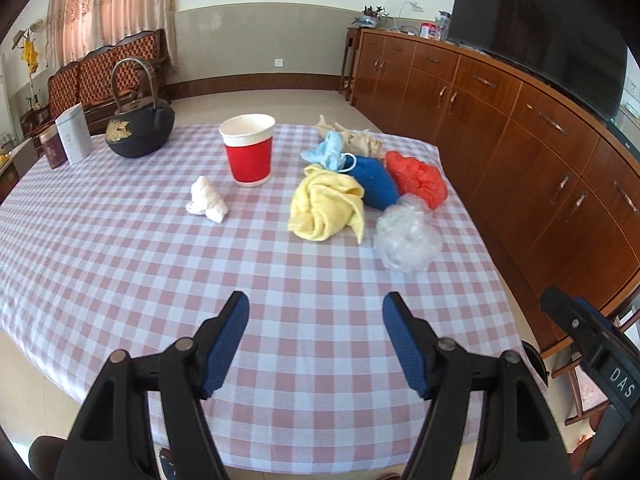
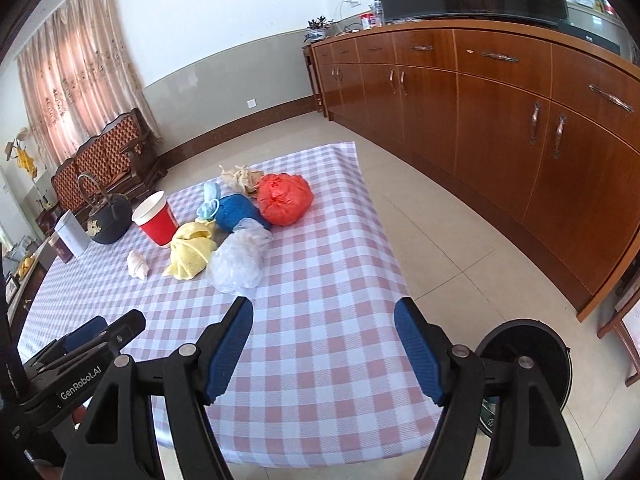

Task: Collect trash
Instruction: 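Move both open tools back toward the table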

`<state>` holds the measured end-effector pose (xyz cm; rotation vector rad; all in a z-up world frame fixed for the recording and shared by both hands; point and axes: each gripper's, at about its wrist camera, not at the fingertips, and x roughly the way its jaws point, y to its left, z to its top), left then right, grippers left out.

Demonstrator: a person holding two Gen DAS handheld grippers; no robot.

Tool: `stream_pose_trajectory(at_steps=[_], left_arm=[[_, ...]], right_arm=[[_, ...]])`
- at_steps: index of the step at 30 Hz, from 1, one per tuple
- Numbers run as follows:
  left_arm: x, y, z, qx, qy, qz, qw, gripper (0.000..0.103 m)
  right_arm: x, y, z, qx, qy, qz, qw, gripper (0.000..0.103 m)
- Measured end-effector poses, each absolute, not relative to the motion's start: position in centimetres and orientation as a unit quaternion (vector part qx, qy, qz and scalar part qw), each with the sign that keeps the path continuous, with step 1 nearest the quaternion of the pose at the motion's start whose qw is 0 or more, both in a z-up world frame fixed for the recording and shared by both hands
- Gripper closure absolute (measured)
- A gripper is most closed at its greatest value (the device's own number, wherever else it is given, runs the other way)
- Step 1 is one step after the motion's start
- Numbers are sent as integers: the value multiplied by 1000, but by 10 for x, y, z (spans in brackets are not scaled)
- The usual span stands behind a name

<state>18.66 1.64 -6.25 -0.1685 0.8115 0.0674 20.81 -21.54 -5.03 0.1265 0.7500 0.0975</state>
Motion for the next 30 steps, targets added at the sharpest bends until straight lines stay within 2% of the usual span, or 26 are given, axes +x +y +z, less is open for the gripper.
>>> stream_pose_trajectory(at_steps=[26,28,30], left_arm=[[256,43,-85,-81,397,45,913,32],[259,42,-87,-82,399,43,912,32],[262,40,-90,-82,401,42,911,32]], right_arm=[[328,-131,-106,55,409,114,904,28],[332,-130,-111,56,411,117,902,31],[334,-130,-116,58,415,123,900,51]])
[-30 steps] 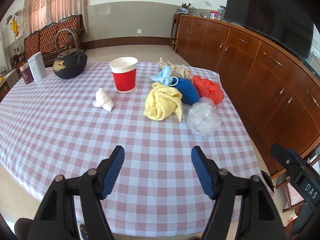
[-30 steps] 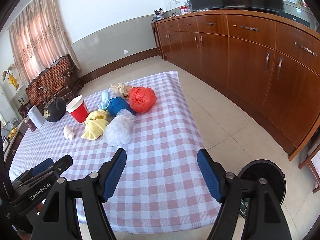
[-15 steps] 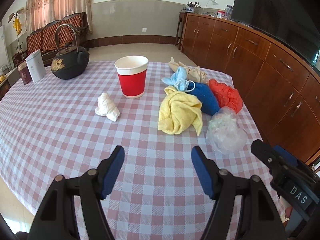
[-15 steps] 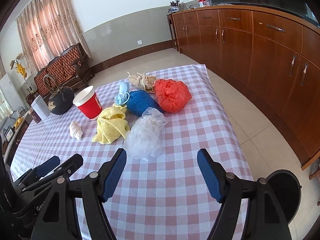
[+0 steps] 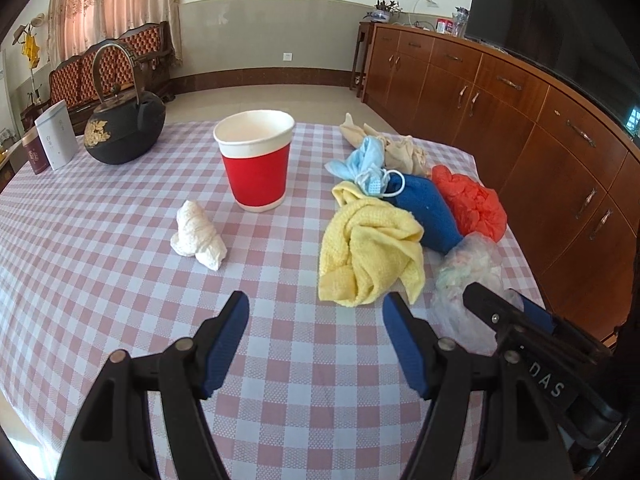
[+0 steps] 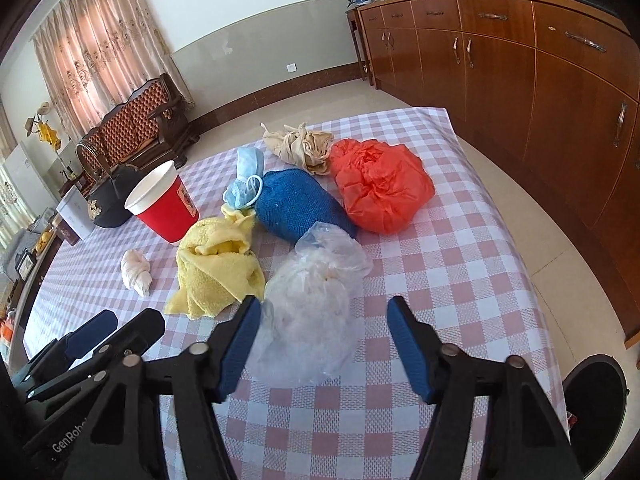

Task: Collect trash
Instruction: 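Move both open tools back toward the table, then grasp the yellow cloth with the left tool while the right tool grasps the clear plastic bag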

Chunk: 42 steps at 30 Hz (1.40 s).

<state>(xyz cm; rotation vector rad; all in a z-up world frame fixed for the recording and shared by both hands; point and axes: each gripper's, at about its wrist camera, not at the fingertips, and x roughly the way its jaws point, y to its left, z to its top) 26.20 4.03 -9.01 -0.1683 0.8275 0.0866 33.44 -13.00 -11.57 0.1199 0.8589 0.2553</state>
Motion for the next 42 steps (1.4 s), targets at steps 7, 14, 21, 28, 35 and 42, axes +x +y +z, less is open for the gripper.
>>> stream_pose_trajectory(at_steps=[7,14,21,28,35,42], left_arm=[[270,33,-93,-79,405,34,910,32],[279,22,-93,-72,409,23,909,32],[293,18,-95,-77,414,28,907,32],[309,17,-99,-78,419,26,904,27],[318,13,-108,-86,429,3,899,24],[311,15,-109,-112,425,-13,898,63]], right_arm=[[335,-134,-119,62,413,143,897,75],[326,-145,-105,55,387,139,910,83],[325,-151,-100,33,378,129,916,76],[336,-150,-104,23,378,116,918,33],[350,-162,-121,52,406,112,905,35],[342,-168,-123,64,399,126,906,61]])
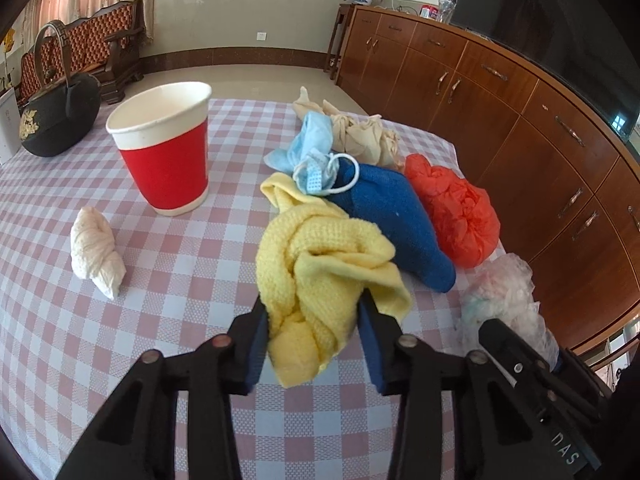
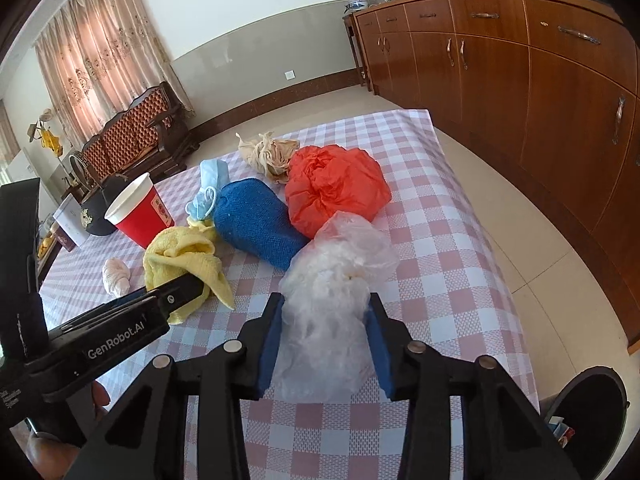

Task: Collect trash
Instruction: 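Grasp the yellow cloth with the left tool while the right tool grasps the clear plastic bag, then carry the yellow cloth and plastic bag in both tools over the black trash bin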

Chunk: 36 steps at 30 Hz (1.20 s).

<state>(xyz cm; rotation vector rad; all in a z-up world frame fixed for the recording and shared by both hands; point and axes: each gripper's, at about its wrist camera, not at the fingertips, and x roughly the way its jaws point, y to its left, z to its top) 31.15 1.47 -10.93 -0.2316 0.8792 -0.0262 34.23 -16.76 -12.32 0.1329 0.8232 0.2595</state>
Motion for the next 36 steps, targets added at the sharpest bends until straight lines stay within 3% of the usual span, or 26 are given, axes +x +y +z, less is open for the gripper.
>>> stream_pose_trajectory(at_steps=[4,18,36], left_arm=[[298,14,-103,-113,412,-19,904,69],[215,1,-74,-95,387,-46,916,69],[155,-128,-61,-55,397,-185,897,69]], right_arm=[[336,-171,-117,71,393,129,908,61],[273,-194,-81,65,370,122,919,61],[168,-321,-64,97,365,15,926,61]])
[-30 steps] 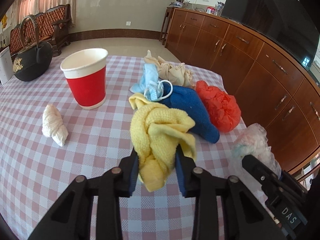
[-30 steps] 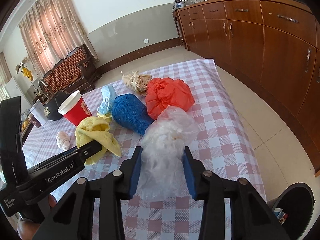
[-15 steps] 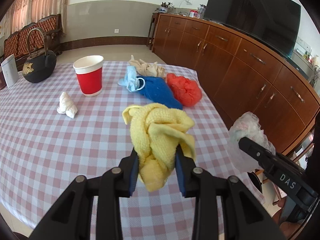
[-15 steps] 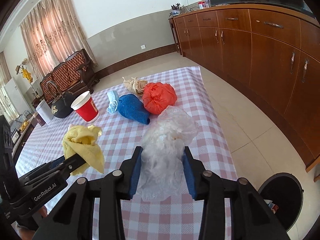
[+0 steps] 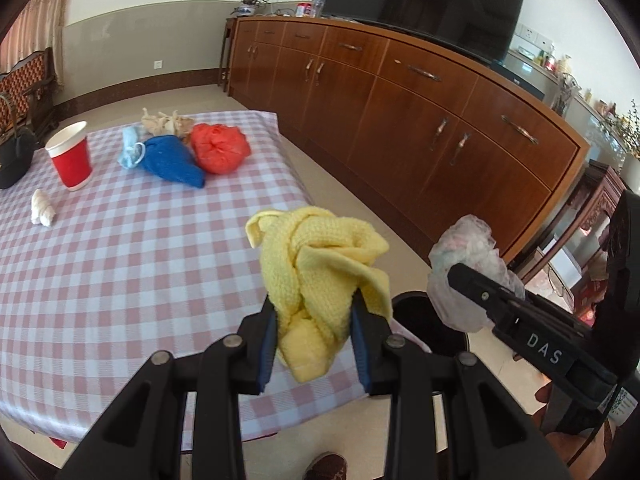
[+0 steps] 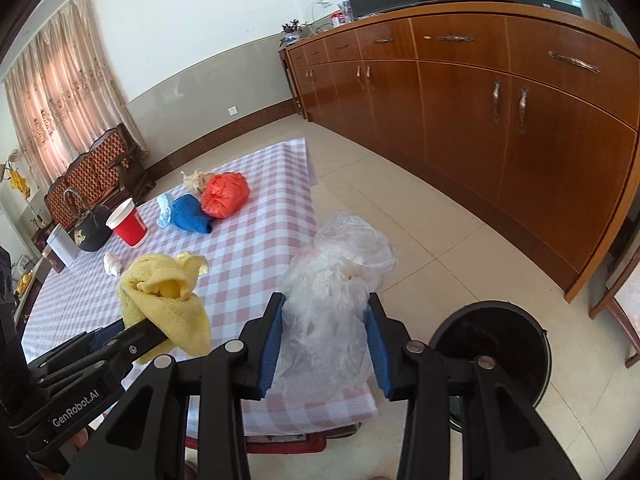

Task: Collect trash
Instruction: 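Carry the yellow cloth and plastic bag in both tools over the black trash bin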

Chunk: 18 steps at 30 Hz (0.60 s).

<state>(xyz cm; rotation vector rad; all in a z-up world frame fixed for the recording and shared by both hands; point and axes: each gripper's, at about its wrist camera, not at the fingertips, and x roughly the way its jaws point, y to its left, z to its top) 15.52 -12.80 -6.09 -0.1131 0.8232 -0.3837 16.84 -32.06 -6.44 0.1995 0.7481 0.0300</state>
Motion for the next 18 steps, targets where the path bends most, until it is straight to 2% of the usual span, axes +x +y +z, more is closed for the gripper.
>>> stream_pose_trajectory(at_steps=[18], left_arm=[[141,-257,-90,-12,439,-291,850,69]], right_arm=[[101,-460,-91,157,373,-111,907,61]])
